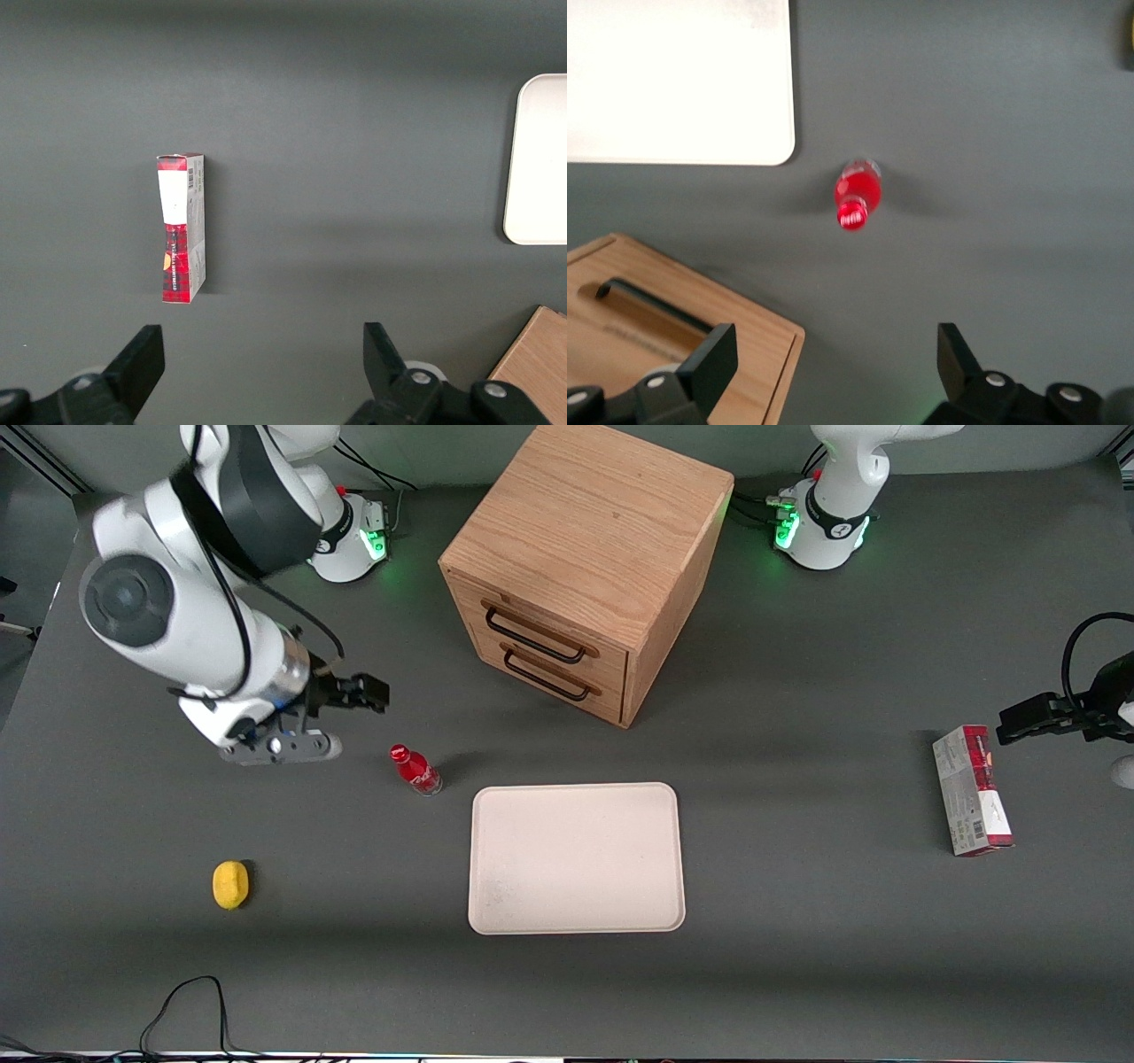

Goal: Place coke bottle on tray
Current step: 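Lower the open right gripper around the red bottle and close it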

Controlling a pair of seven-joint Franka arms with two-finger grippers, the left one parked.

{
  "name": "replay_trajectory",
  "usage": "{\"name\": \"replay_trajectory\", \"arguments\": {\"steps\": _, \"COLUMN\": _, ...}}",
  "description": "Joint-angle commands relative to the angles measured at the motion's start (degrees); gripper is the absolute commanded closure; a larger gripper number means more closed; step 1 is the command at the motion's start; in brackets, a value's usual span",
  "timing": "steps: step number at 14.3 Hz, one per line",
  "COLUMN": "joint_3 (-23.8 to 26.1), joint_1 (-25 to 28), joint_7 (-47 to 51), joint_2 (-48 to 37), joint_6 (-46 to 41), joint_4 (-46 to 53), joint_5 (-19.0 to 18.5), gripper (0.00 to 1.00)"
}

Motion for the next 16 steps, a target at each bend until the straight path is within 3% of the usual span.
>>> {"name": "replay_trajectory", "arguments": {"steps": 1, "joint_3": 0.00, "joint_1": 0.17, "joint_7": 0.25, "joint_2": 4.49, "joint_6": 4.19, "joint_4": -0.03, "joint_5": -0.14, "gripper": 0.00}}
{"name": "replay_trajectory", "arguments": {"steps": 7, "joint_3": 0.09, "joint_1": 0.69, "joint_7": -0.02, "joint_2": 3.36, "joint_6": 18.95, "joint_4": -14.43, "joint_5": -0.23, "gripper": 0.00}}
{"name": "replay_trajectory", "arguments": {"steps": 16, "joint_3": 0.09, "joint_1": 1.57, "joint_7": -0.19, "joint_2": 2.74, "joint_6": 25.56, "joint_4": -20.43, "joint_5": -1.90, "gripper": 0.00}}
